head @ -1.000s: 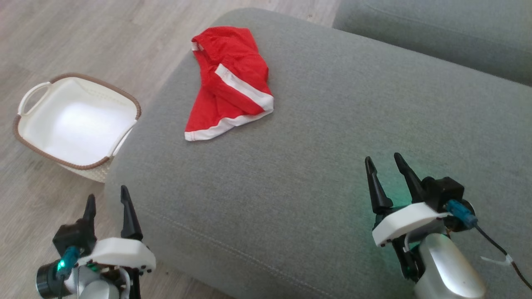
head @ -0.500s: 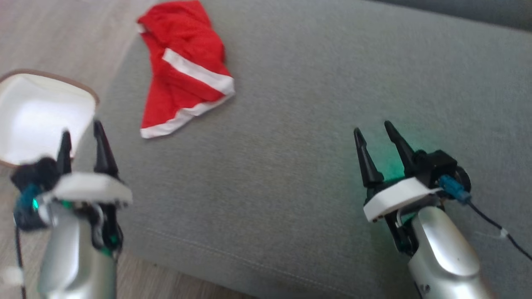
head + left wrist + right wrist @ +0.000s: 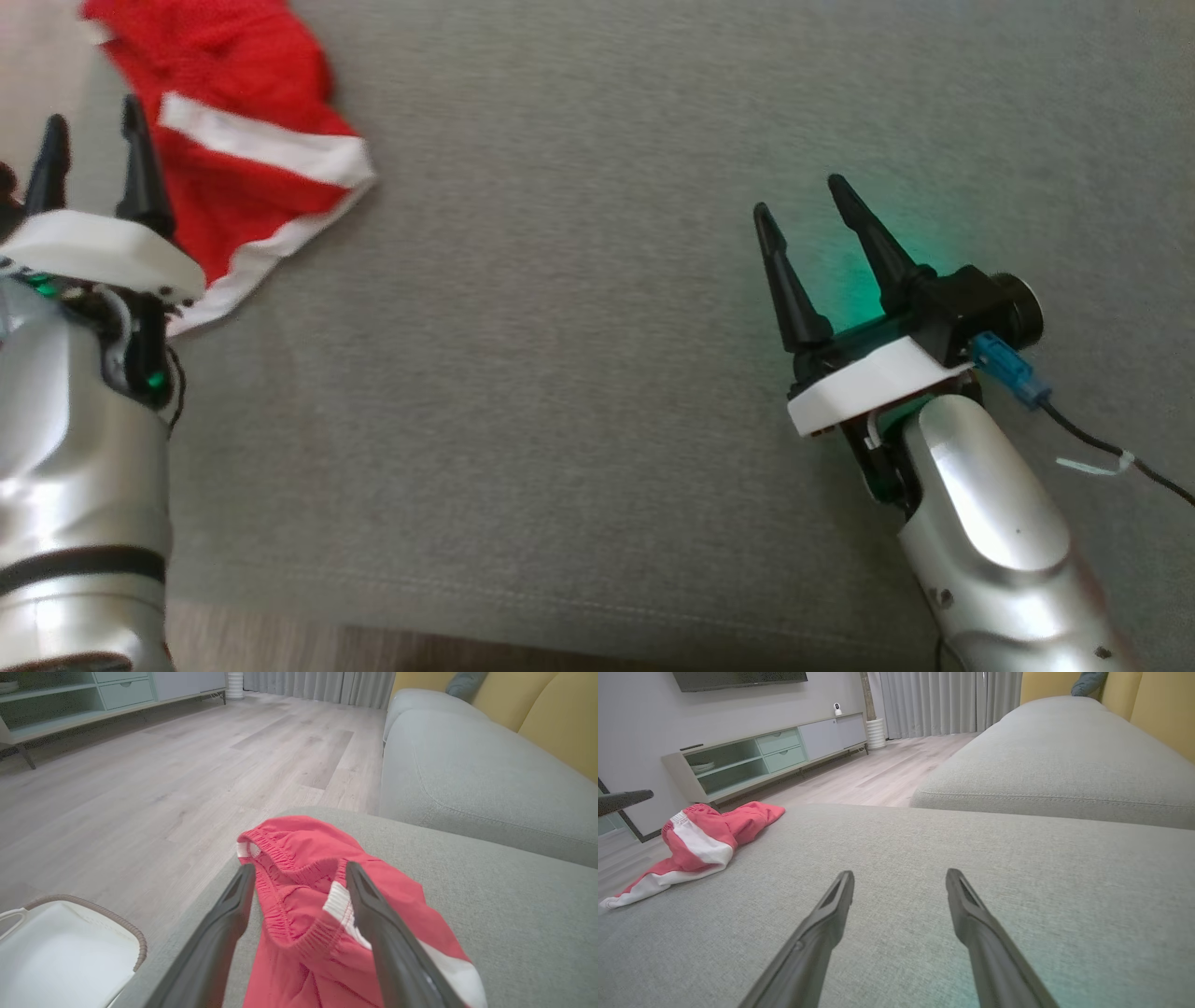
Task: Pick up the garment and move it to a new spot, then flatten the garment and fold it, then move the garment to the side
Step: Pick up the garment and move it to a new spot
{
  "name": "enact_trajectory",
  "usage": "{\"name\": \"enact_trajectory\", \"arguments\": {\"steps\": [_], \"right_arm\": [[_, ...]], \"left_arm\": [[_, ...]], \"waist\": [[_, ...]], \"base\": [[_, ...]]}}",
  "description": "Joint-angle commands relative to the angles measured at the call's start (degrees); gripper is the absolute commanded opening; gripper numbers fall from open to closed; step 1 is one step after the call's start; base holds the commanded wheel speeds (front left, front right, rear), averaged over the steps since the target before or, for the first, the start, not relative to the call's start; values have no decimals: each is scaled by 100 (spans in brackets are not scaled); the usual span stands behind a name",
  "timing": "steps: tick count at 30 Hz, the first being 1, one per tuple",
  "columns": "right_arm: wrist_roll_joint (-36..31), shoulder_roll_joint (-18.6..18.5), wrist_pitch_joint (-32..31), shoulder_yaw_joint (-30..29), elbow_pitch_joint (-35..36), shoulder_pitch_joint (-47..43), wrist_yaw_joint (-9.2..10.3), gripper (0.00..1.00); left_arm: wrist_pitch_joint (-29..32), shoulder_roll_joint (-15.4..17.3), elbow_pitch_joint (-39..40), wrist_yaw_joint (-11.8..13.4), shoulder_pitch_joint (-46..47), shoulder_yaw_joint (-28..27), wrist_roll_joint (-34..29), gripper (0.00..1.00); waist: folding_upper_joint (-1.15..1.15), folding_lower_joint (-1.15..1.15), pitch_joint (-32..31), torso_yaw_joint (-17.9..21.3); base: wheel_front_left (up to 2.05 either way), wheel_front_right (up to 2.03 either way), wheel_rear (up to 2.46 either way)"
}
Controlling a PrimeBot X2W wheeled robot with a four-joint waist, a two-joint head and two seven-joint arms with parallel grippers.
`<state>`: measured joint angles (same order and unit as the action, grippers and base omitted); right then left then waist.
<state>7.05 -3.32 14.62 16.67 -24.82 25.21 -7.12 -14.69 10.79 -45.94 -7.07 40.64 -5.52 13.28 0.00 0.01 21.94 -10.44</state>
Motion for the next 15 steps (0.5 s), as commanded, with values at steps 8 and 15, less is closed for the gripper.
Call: {"name": "enact_trajectory", "arguments": {"steps": [8, 15], "right_arm": [[-16, 45, 38, 220, 435, 162, -36, 100], [-7, 45, 38, 128, 497, 169, -36, 100]], "left_arm": [[172, 557, -1161, -39, 519, 141, 401, 100], [289, 704, -1530, -40, 649, 518, 741, 0]], "waist": [[0, -1, 344, 640], [0, -1, 363, 726]], "base": [[0, 0, 0], [0, 0, 0]]}}
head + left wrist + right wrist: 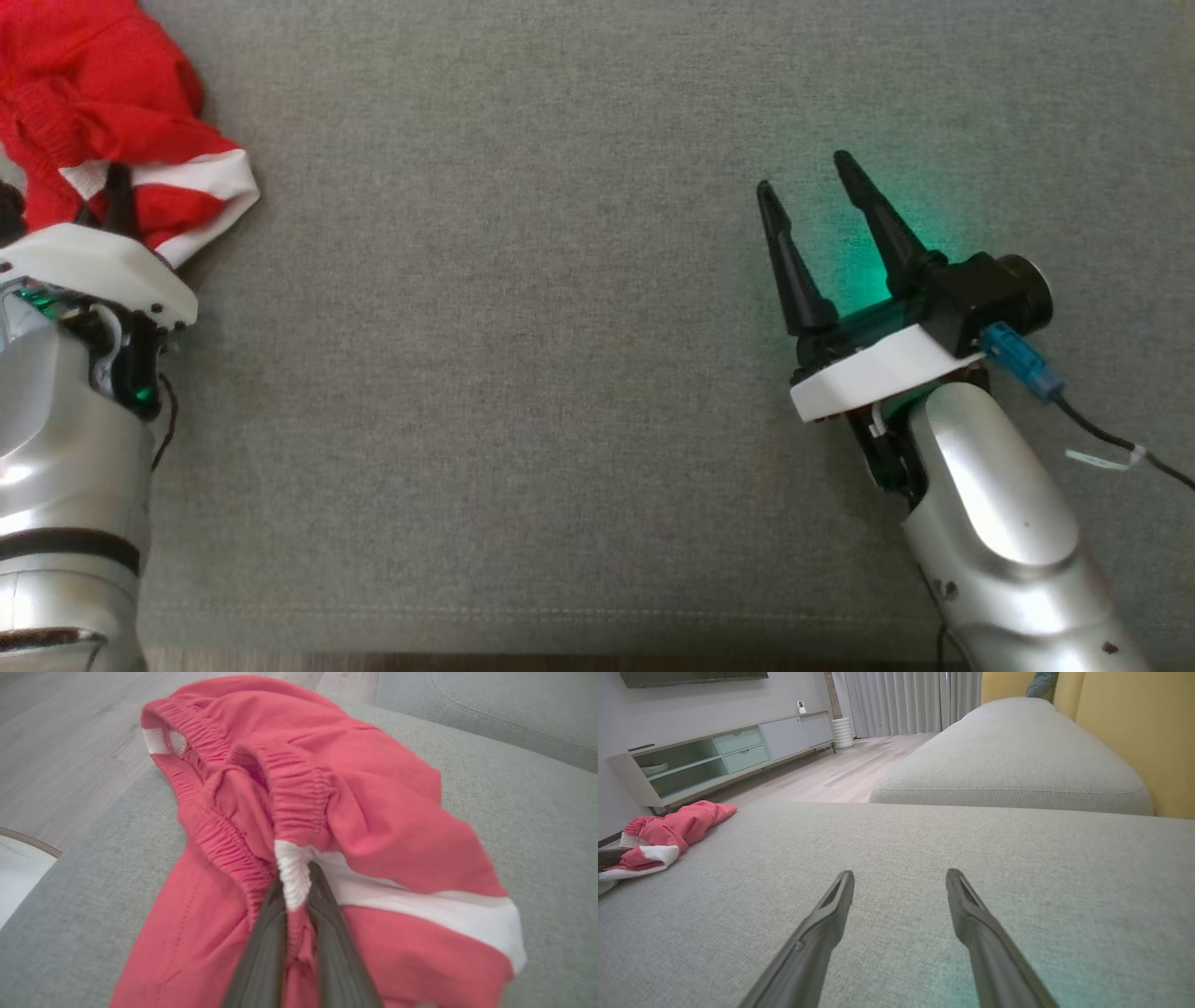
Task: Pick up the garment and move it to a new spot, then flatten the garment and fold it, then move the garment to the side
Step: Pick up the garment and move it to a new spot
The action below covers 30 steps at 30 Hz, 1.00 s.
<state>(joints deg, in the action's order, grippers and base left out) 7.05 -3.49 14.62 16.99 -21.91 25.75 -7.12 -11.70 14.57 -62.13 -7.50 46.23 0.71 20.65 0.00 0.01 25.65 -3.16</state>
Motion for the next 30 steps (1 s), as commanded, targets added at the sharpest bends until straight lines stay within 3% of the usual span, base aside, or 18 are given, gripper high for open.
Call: {"name": "enact_trajectory", "arguments": {"steps": [1, 12, 20, 30], "right_arm": [[-3, 61, 38, 84, 202, 112, -36, 100], [231, 61, 38, -56, 127, -47, -36, 100], [523, 61, 38, -102, 114, -230, -36, 100], [849, 61, 38, -37, 170, -405, -36, 100]], "left_arm": [[-27, 350, 71, 2, 107, -51, 50, 0], [-284, 605, 730, 2, 450, 710, 383, 0], [-320, 573, 1655, 2, 587, 1345, 517, 0], [-327, -331, 2640, 1, 182, 2556, 888, 0]], "waist": [[0, -1, -30, 5], [0, -1, -543, 162], [0, -1, -950, 607], [0, -1, -1278, 1573]], "base": [[0, 0, 0], [0, 0, 0], [0, 0, 0], [0, 0, 0]]}}
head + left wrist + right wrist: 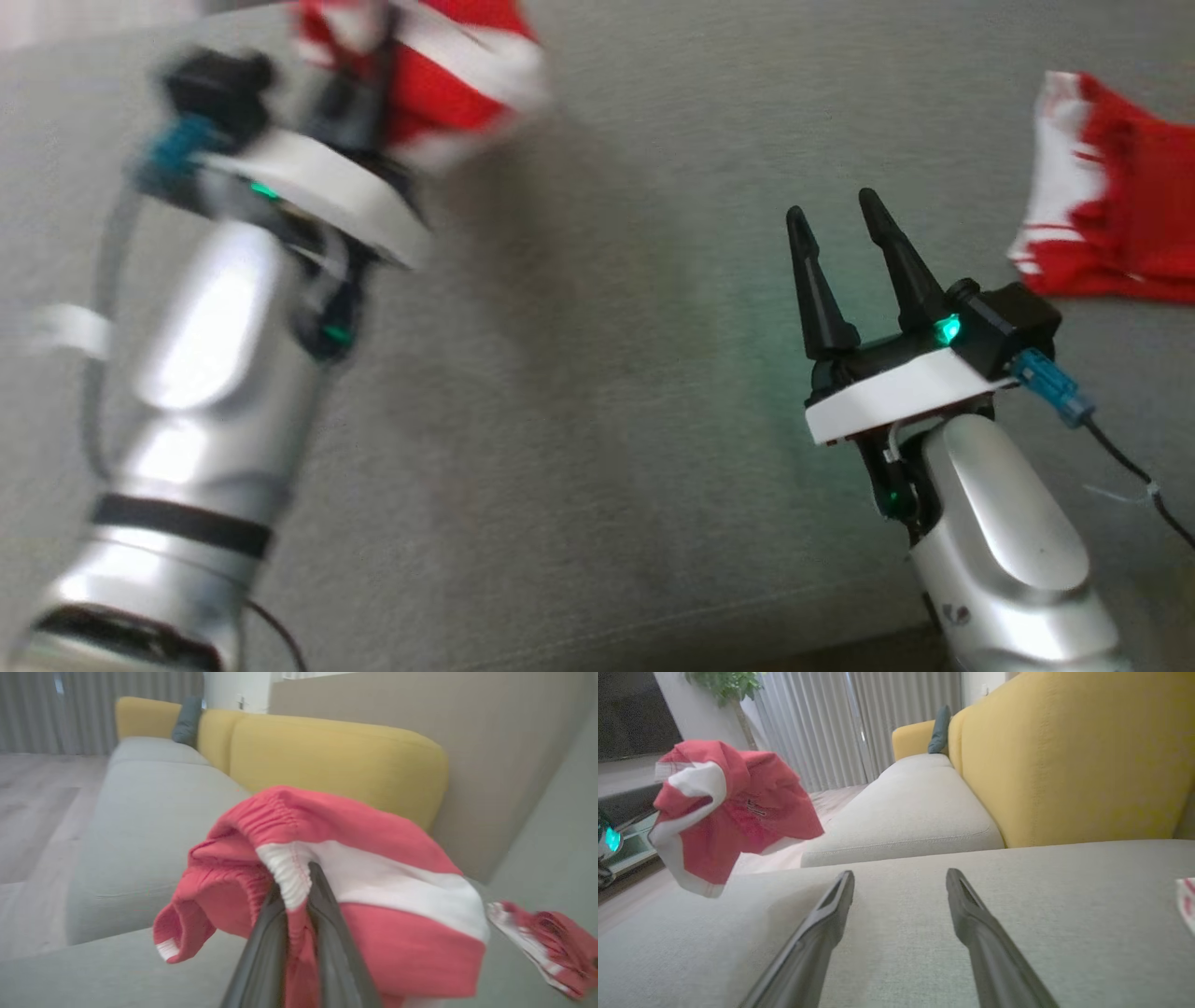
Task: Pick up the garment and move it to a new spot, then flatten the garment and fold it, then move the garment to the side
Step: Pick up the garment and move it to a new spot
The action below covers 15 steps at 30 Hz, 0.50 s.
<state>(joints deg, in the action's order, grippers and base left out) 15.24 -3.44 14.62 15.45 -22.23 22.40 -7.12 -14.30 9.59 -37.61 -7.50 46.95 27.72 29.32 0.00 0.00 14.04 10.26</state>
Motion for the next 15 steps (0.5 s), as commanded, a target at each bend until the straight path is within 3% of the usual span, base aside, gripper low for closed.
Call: {"name": "enact_trajectory", "arguments": {"steps": [1, 7, 15], "right_arm": [[56, 57, 38, 142, 206, -83, -36, 100], [112, 57, 38, 187, 214, -173, -36, 100], [132, 57, 38, 201, 199, -279, -36, 100]], "left_arm": [[-67, 92, 224, 1, 40, -48, 63, 0], [-69, -343, 347, 1, -304, 288, 238, 0], [-69, -539, 230, 116, -794, 259, 11, 0]], "waist": [[0, 0, -144, 334], [0, 0, -201, 730], [0, 0, -192, 829]], "base": [[0, 0, 0], [0, 0, 0], [0, 0, 0]]}}
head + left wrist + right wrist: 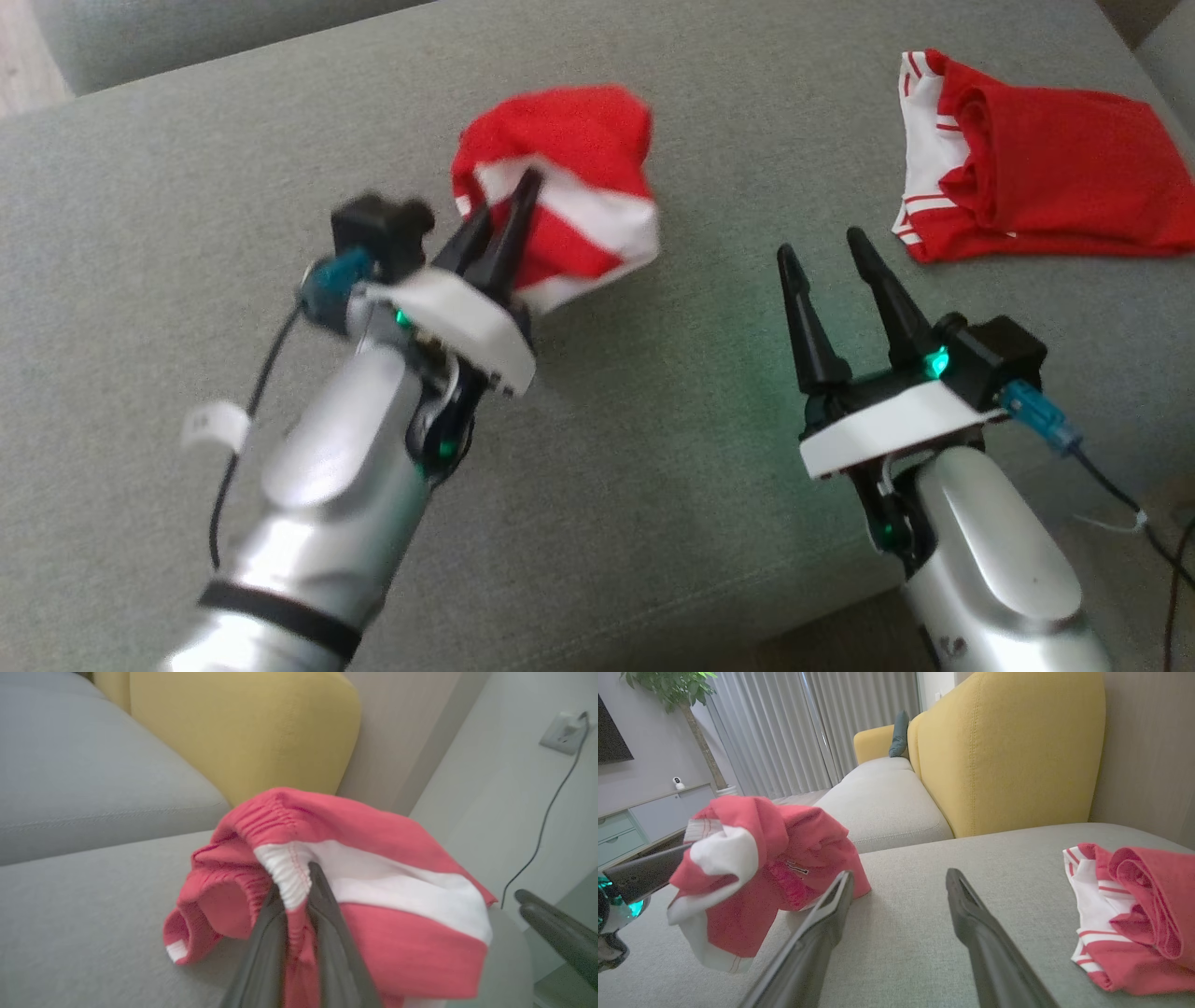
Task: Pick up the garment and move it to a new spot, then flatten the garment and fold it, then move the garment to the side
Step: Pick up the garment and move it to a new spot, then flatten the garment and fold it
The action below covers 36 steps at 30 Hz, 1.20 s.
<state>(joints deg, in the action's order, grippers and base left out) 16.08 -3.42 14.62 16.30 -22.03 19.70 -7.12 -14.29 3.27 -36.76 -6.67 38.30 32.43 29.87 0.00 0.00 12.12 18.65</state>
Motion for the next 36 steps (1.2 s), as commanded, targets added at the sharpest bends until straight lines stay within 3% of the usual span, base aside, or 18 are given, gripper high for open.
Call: {"name": "enact_trajectory", "arguments": {"steps": [1, 2, 15, 26, 36], "right_arm": [[49, 54, 38, 116, 171, -18, -36, 100], [42, 54, 38, 109, 151, -35, -36, 100], [-66, 55, 38, 47, -2, -150, -36, 100], [-127, 55, 38, 112, -226, -429, -36, 100], [-399, 55, 38, 522, -434, -303, -36, 100]], "left_arm": [[-70, 88, 131, 82, -19, -266, -108, 11], [-70, 95, 90, 163, -222, -387, -234, 100], [-71, 131, 842, 781, -1749, -1813, -1086, 100], [-71, -18, 1761, 1022, -3084, -2776, -1580, 100], [-71, -37, 2041, 1085, -3489, -2576, -1443, 100]], "waist": [[0, 0, -3, -29], [0, 0, -22, -94], [0, 0, -335, -886], [0, 0, -775, -1292], [0, 0, -784, -1567]], "base": [[0, 0, 0], [0, 0, 0], [0, 0, 0], [0, 0, 0], [0, 0, 0]]}}
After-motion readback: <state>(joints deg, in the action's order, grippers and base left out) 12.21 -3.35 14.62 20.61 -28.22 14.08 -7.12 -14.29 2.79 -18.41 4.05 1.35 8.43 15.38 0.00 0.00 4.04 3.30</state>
